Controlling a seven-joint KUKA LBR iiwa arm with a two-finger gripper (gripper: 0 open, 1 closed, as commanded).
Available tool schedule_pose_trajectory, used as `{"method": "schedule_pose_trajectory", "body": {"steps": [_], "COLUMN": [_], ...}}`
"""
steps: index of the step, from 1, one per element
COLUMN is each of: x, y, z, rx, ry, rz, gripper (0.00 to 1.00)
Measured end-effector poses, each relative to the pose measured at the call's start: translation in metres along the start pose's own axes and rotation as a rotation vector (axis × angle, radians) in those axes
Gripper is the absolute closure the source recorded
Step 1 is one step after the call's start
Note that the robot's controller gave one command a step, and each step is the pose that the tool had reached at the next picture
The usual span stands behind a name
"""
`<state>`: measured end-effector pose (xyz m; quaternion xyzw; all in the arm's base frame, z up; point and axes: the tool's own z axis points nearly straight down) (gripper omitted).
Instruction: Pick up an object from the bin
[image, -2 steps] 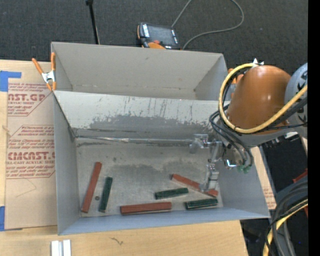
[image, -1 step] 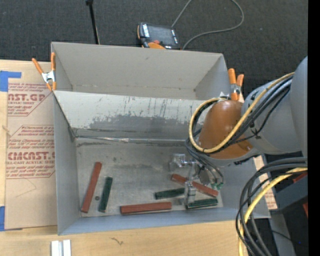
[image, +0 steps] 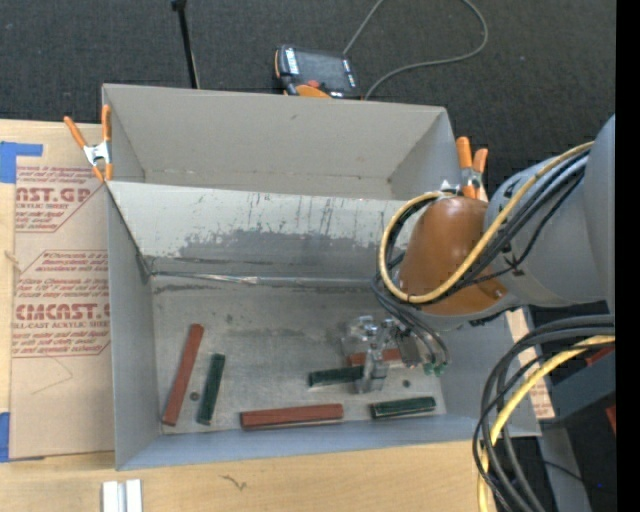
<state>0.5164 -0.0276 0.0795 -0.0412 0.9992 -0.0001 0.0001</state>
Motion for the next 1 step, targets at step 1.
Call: {"method": "schedule_pose_trajectory", "body": {"steps": [1], "x": [0.0089], "y": [0.023], "z": [-0.1442], "rx": [0.0], "ry": [-0.009], "rz": [-0.089], "gripper": [1.0]}}
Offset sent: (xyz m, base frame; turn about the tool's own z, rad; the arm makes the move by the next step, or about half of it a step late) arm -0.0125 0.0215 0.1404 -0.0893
